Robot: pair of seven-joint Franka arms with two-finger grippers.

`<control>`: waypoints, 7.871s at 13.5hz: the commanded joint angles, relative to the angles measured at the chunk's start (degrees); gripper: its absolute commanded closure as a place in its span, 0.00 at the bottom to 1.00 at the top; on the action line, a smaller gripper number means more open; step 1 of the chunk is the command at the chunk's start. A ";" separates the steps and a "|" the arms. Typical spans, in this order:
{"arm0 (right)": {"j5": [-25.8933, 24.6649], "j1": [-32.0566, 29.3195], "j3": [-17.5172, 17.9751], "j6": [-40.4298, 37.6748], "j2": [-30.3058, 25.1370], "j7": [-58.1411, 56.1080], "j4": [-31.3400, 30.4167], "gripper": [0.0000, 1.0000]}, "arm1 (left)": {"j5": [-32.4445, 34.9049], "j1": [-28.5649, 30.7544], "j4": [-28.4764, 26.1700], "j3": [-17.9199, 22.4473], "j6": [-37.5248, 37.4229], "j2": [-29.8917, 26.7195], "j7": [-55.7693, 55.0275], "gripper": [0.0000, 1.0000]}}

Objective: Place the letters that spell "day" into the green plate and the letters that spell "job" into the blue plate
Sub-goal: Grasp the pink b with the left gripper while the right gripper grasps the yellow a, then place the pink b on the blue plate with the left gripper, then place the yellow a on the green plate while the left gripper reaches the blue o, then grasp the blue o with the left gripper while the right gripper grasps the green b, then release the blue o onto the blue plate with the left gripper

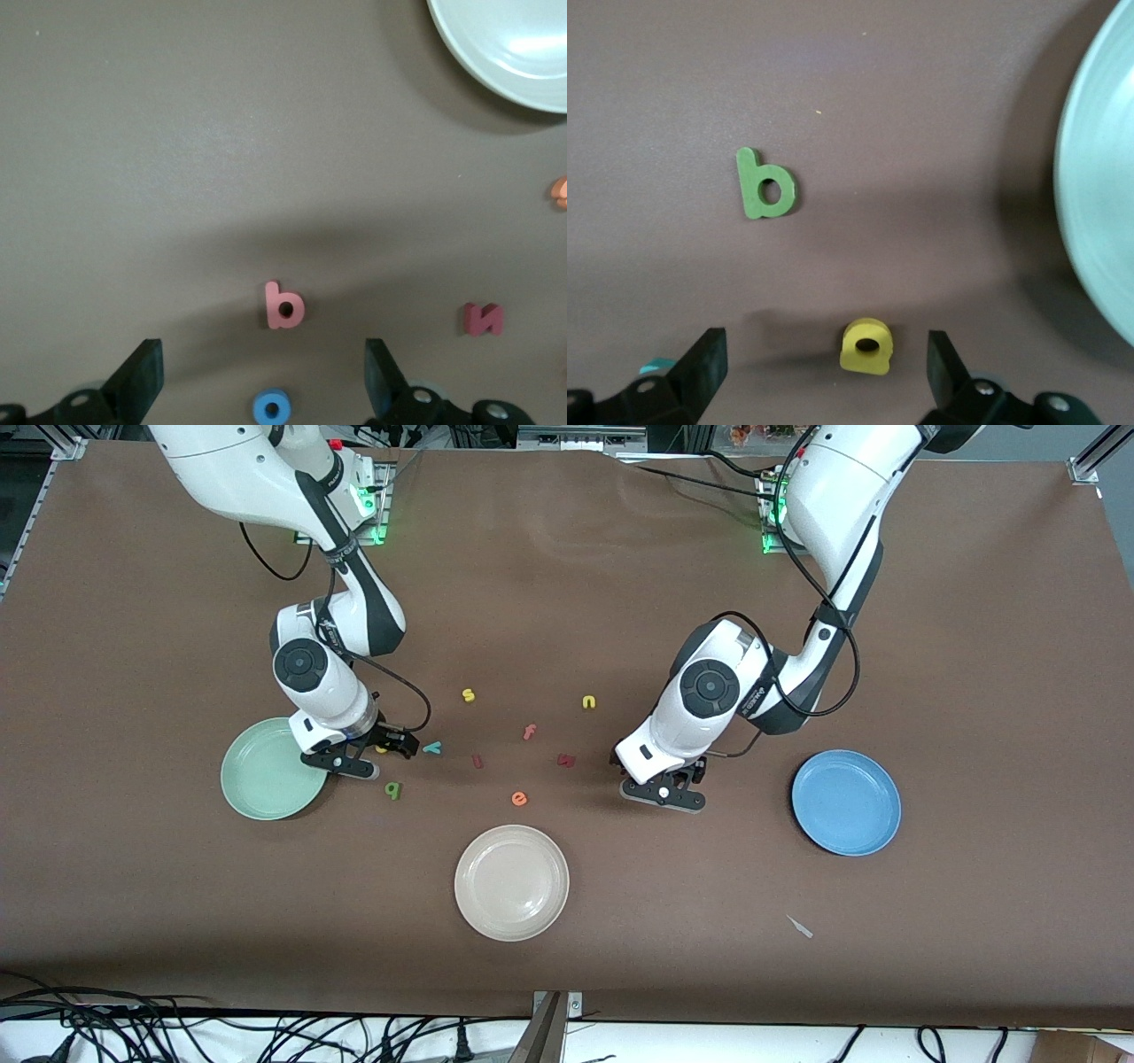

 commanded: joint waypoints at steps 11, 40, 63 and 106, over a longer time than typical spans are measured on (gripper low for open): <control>0.80 -0.61 -0.04 0.34 2.11 -0.01 1.34 0.30 | 8.33 -2.55 1.24 0.21 6.95 7.74 1.21 0.29; 0.80 -0.69 -0.13 -5.18 1.50 -2.21 2.73 0.88 | 10.09 28.65 -9.22 -0.84 -5.34 -4.64 47.35 0.00; 5.10 -4.82 -9.54 -21.19 1.32 -34.64 14.60 0.00 | 20.80 11.69 -11.76 -15.70 5.02 2.21 -26.74 0.29; 3.87 -1.48 -0.22 -21.17 15.12 -12.14 30.07 0.83 | 18.53 40.25 -3.94 -18.42 -13.42 -0.59 30.39 0.00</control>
